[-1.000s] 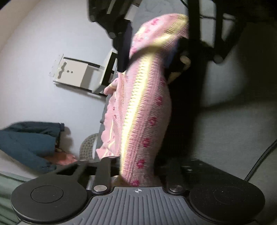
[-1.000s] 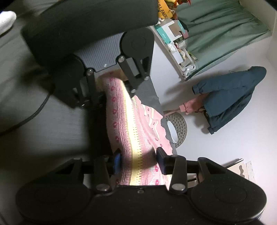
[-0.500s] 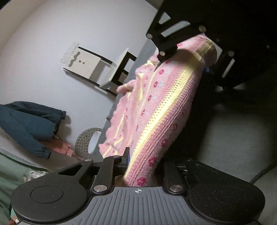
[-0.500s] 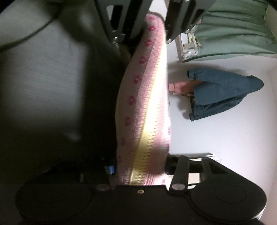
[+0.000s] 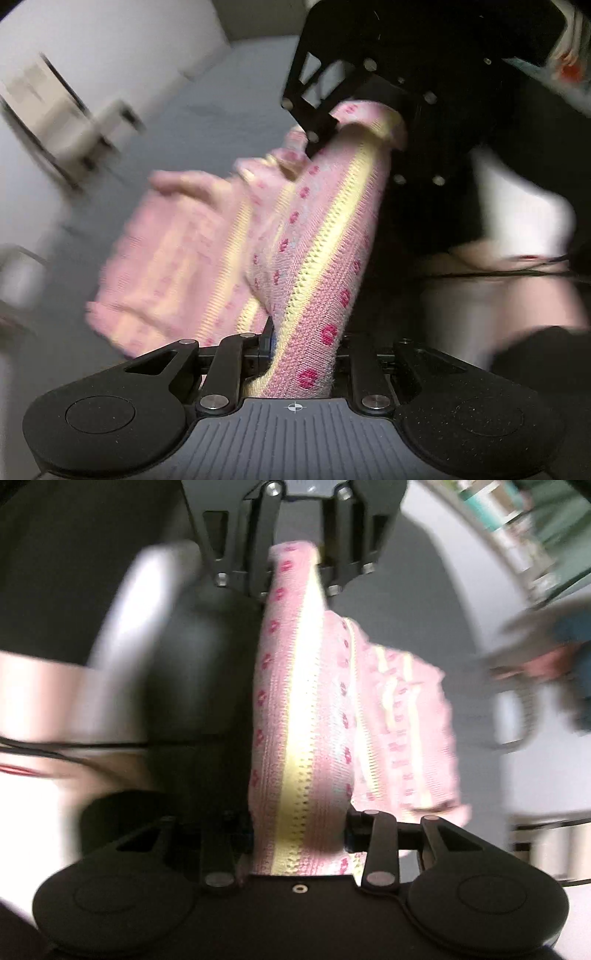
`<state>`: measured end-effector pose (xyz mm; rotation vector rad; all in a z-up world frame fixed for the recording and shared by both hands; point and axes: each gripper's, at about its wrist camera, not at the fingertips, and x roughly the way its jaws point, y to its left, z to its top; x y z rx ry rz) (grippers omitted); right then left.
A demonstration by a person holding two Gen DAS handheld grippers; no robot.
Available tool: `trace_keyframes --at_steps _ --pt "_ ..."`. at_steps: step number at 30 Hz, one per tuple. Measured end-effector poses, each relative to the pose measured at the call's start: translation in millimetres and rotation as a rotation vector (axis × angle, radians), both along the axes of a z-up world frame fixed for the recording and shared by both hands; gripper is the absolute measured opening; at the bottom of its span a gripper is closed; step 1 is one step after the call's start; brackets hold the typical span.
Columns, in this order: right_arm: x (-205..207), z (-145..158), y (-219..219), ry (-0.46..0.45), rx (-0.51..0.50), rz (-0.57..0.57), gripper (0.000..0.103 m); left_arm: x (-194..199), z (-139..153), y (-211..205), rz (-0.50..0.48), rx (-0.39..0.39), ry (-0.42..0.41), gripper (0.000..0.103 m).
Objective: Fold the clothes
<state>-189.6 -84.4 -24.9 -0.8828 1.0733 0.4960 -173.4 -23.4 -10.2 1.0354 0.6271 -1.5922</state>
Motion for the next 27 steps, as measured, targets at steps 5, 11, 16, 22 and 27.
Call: trace_keyframes --at_steps 5,11,16,22,27 --pt "21 11 -8 0.050 0.038 -0.014 0.039 24 4 3 0.046 -0.120 -0.029 0.019" --pt "63 44 -54 0.123 0.205 -0.105 0.041 67 10 -7 0.176 -0.248 -0.099 0.019" --pt "106 51 -85 0.161 0.267 -0.163 0.052 93 -5 -26 0.260 -0.243 -0.126 0.031" --pt "143 40 -133 0.155 0.354 -0.267 0.077 119 -31 -47 0.366 -0.218 -0.117 0.043" --pt "146 27 -187 0.124 0.523 -0.433 0.081 140 -56 -60 0.478 -0.233 -0.156 0.062"
